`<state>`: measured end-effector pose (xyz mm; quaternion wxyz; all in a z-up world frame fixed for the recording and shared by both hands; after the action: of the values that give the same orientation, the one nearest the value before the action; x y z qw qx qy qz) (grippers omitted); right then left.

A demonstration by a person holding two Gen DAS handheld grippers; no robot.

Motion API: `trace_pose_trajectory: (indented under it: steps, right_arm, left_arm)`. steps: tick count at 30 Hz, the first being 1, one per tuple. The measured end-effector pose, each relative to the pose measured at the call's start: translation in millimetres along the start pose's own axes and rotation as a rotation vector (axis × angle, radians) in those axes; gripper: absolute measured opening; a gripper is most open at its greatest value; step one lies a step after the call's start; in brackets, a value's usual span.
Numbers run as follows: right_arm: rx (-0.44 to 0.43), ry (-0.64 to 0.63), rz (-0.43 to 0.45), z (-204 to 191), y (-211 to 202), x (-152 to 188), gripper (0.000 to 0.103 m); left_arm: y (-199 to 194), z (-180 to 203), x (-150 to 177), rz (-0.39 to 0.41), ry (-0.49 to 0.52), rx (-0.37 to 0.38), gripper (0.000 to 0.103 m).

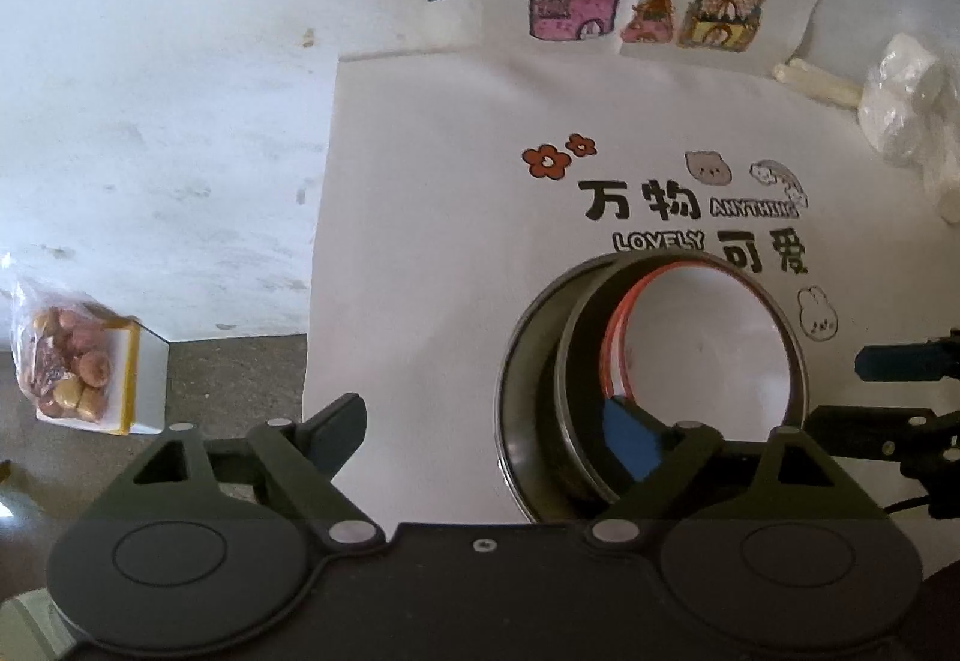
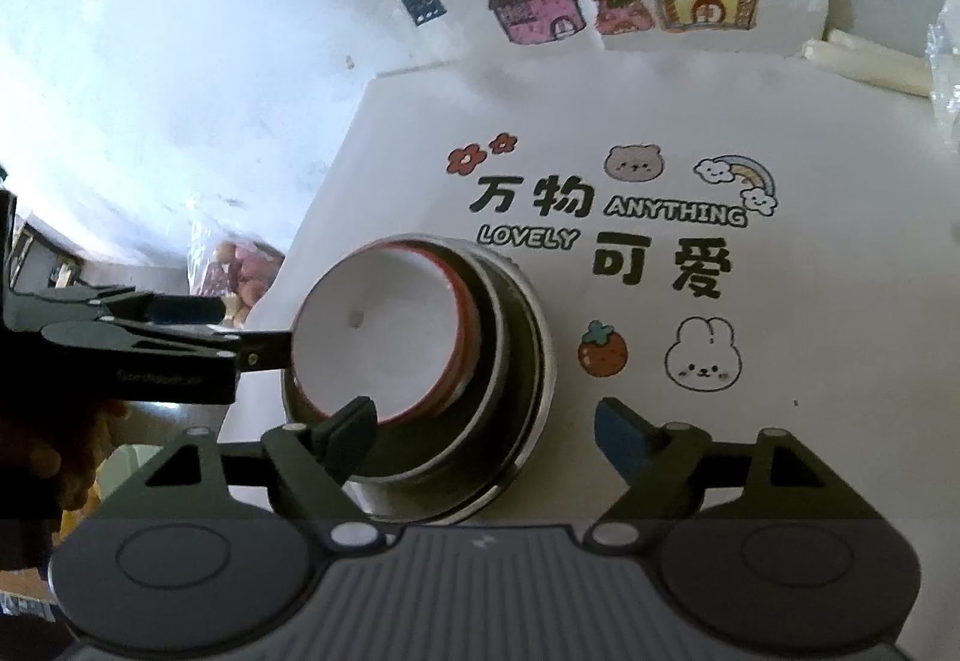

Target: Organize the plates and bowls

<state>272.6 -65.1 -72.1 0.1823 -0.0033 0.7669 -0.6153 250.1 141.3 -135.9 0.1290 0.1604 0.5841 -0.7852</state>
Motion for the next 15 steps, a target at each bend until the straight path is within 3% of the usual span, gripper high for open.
trace_pose_trajectory:
  steps: [10, 15]
  right_arm:
    - [-0.036, 0.015, 0.044, 7, -9, 5, 0.091]
    - [-0.050, 0.016, 0.079, 13, -23, 11, 0.102]
  left_arm:
    - [-18, 9, 1, 0.069, -0.032, -0.039, 0.097]
    - [-29, 23, 7, 0.111, -0.054, -0.025, 0.102]
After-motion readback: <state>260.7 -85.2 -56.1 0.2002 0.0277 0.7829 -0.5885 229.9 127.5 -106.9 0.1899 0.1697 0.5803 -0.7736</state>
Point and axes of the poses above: each gripper's, at about its wrist camera, not at the fingertips, and y roughly the way its jaws point, z to its right, x to its underside, the point moved 8 cm from there along y, roughly the way its jaws point, and after that the axes turned 13 degrees about x, right-handed, at the moved point
